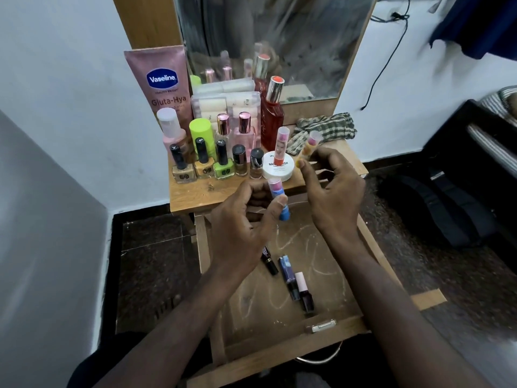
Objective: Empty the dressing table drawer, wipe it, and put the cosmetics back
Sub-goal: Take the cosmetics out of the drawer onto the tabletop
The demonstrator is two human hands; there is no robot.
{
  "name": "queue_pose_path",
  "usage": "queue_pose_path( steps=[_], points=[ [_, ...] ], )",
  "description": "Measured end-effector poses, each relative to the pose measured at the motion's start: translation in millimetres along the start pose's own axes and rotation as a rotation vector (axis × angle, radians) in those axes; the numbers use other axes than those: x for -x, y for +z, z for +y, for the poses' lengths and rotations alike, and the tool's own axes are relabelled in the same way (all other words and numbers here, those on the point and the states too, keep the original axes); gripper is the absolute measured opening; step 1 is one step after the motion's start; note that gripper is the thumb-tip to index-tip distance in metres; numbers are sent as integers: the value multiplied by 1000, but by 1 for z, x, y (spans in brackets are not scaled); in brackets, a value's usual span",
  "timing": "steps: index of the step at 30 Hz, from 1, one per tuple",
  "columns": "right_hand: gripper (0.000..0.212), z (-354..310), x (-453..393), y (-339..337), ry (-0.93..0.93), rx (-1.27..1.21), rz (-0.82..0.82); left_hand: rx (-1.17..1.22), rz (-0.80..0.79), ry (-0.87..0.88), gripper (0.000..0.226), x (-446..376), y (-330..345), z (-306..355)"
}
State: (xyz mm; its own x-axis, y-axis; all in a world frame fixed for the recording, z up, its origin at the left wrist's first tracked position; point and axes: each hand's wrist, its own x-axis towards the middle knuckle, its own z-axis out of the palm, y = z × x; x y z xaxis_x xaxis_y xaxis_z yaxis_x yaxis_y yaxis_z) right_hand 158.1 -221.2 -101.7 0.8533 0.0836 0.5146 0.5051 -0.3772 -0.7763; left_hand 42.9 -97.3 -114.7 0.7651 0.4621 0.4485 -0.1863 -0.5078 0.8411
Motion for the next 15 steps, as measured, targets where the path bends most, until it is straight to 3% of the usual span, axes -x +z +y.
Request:
queue_pose_path(
  steps=[6, 15],
  points=[
    [24, 18, -9, 23, -44, 41, -13, -26, 2, 104, 23, -3, 7, -2],
    [29, 16, -12, 29, 11, 42, 7, -48, 8, 99, 20, -3, 1, -9]
  ],
)
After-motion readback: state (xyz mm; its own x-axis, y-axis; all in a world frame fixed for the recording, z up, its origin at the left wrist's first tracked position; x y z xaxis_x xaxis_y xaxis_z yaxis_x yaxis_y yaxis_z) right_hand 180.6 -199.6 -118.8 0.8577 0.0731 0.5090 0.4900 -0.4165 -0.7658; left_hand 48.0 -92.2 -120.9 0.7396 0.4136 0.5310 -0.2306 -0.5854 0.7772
